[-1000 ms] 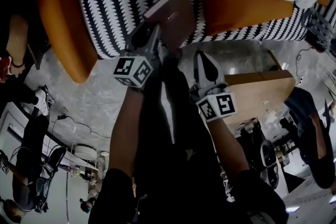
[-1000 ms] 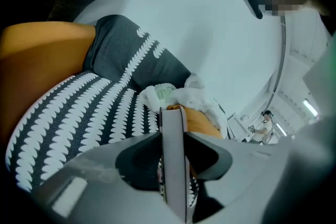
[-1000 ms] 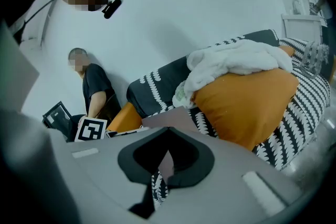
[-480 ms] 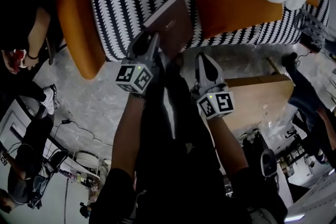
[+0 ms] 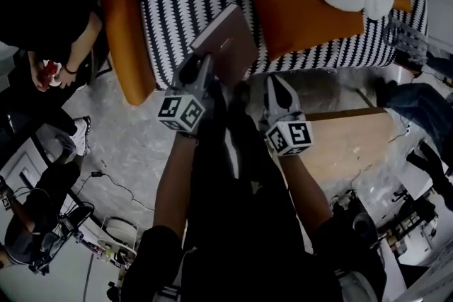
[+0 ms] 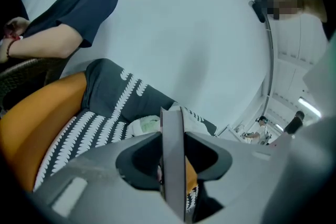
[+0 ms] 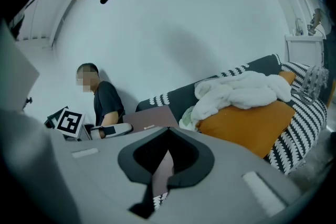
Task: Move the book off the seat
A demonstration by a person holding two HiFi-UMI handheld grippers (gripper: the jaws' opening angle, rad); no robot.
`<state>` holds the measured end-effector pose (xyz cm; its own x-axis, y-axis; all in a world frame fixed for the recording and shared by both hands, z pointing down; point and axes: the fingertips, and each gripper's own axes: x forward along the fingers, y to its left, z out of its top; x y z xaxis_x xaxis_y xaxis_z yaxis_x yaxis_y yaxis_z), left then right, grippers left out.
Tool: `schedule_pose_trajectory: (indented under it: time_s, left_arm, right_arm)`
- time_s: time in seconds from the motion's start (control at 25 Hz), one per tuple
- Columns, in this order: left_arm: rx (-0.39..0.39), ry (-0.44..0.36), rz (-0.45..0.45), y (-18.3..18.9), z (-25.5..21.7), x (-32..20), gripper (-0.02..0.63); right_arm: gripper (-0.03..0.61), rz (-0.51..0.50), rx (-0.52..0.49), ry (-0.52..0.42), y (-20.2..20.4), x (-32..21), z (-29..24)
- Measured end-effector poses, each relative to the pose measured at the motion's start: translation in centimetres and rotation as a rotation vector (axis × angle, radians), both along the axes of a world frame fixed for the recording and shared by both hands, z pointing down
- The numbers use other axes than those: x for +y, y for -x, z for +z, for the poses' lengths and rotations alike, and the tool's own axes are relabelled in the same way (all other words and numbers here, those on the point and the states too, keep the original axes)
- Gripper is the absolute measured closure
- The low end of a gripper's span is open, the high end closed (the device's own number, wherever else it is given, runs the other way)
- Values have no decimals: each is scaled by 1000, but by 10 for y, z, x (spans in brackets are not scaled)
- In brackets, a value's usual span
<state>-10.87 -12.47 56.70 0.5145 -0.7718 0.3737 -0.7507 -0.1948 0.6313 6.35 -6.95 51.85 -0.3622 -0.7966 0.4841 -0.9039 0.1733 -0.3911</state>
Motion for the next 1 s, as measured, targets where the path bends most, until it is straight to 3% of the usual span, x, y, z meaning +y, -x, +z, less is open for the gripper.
schedule_pose_trajectory:
  time_s: [0.44,1.0]
  left_arm:
    - [4,-97,-34,7,-103,25,466]
    - [21,-179,-75,13,-203,70,468]
  right_arm:
    - [571,-19,4,-91,-6,16,-78]
    - [571,-42,6,-232,-21,36,-172]
